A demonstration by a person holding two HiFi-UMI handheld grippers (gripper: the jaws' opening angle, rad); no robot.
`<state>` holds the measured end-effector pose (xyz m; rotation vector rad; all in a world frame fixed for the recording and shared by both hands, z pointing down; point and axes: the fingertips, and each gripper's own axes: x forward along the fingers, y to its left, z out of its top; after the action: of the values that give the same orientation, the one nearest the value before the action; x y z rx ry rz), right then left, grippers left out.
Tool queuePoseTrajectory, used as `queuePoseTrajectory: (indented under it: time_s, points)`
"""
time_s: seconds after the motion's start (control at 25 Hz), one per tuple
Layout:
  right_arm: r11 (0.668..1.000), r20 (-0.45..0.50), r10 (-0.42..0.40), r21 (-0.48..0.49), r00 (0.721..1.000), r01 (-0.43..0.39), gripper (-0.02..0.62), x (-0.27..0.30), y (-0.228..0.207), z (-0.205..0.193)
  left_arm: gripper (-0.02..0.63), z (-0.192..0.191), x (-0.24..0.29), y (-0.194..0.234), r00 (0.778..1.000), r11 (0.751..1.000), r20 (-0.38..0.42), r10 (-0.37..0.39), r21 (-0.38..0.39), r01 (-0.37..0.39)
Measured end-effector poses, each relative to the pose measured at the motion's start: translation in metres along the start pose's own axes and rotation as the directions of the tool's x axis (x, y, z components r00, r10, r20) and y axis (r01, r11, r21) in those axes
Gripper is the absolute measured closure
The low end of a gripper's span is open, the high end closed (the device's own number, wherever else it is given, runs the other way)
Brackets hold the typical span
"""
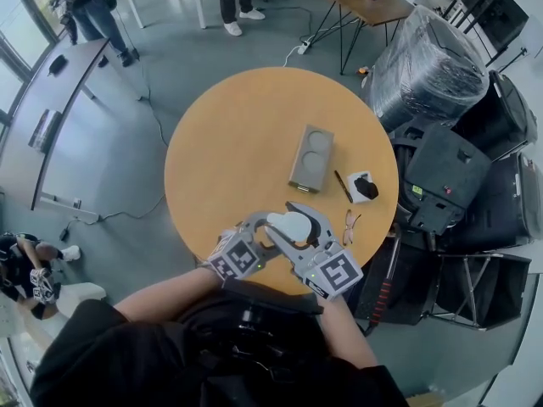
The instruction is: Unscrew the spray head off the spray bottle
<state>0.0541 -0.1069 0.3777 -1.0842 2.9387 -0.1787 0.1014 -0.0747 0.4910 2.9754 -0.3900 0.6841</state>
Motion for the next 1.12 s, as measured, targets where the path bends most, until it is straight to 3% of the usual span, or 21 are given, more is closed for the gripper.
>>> queuePoseTrajectory:
  time_s: [0.08, 0.44, 0.84, 0.92, 1.04, 1.12]
  points:
    - [1.000, 0.007, 0.014, -0.004, 1.000, -0.014, 0.364, 0.001, 0.002, 0.003, 0.299, 0.002, -0.001, 0.000, 1.000, 1.000, 0.004, -0.002, -0.003, 0.002]
    - [0.990, 0.027, 0.133, 0.036, 0.991, -0.134, 0.379, -0.001, 0.011, 0.017, 0.301, 0.011, -0.010, -0.008, 0.990, 0.996, 0.109, -0.089, 0.017, 0.088]
    - [0.955, 0.002, 0.295, -0.014, 0.955, -0.295, 0.380, -0.002, 0.027, 0.029, 0.301, 0.021, -0.019, -0.011, 0.968, 0.979, 0.155, -0.198, 0.077, 0.188]
    - [0.938, -0.004, 0.347, -0.010, 0.938, -0.347, 0.380, -0.006, 0.033, 0.033, 0.301, 0.025, -0.022, -0.017, 0.954, 0.967, 0.162, -0.251, 0.080, 0.240]
    - [0.882, -0.045, 0.472, 0.007, 0.881, -0.472, 0.383, -0.013, 0.052, 0.034, 0.302, 0.029, -0.027, -0.036, 0.912, 0.928, 0.171, -0.372, 0.081, 0.364]
    - [0.862, -0.061, 0.506, 0.008, 0.860, -0.506, 0.382, -0.016, 0.057, 0.035, 0.302, 0.030, -0.029, -0.038, 0.905, 0.922, 0.174, -0.388, 0.090, 0.377]
